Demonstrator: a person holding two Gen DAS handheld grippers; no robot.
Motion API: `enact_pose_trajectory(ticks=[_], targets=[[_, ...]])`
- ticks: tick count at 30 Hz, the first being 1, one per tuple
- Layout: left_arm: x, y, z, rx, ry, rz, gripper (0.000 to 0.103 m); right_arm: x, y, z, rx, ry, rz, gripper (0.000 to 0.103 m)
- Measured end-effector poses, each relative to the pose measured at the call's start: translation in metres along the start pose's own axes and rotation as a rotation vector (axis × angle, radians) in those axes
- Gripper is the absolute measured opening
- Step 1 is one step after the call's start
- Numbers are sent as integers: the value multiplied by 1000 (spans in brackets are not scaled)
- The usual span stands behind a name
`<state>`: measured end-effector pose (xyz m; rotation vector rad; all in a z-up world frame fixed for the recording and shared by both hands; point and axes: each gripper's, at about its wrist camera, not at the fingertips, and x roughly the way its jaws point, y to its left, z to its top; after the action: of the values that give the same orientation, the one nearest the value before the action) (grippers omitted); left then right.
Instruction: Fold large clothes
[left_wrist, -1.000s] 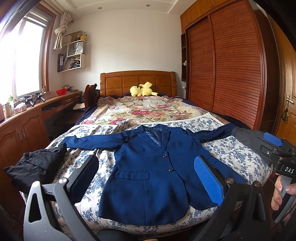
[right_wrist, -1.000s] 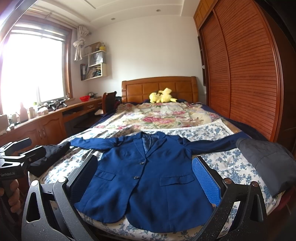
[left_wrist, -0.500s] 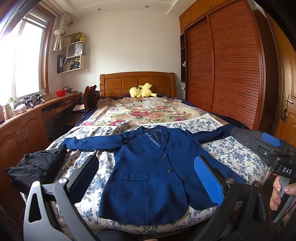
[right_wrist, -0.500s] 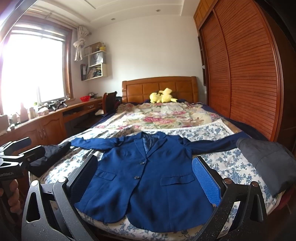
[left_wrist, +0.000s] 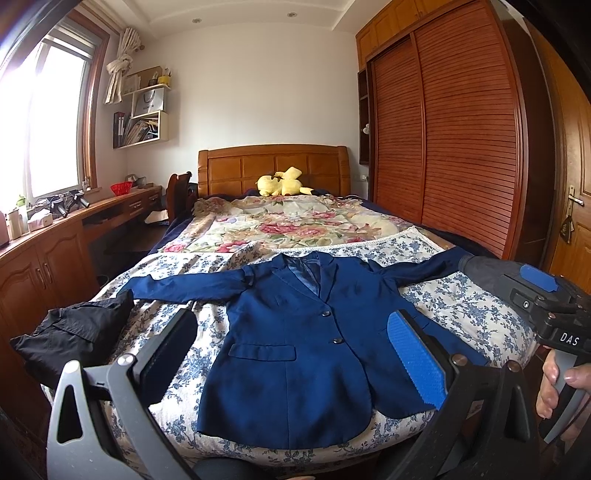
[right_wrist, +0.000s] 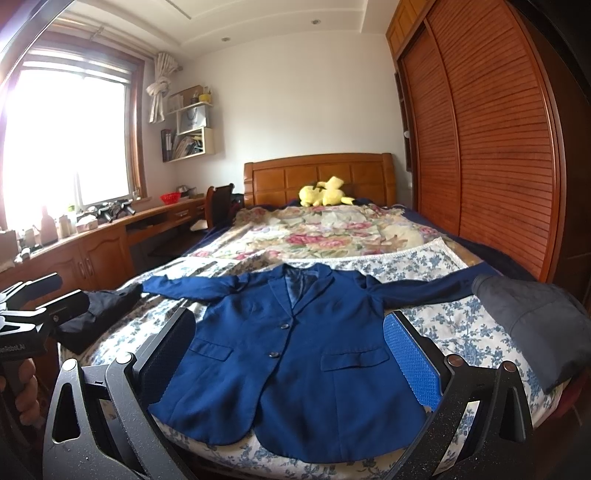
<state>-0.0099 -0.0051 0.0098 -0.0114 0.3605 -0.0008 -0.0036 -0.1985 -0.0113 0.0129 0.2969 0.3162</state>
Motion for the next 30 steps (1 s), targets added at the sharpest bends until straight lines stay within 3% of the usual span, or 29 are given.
enact_pose_trajectory(ticks=[22,30], targets=[[-2,0,-1,2,9,-2,103,-1,2,0,4,0,2,103],[17,8,-10,-5,40,7,103,3,4,-5,2,14,7,103]])
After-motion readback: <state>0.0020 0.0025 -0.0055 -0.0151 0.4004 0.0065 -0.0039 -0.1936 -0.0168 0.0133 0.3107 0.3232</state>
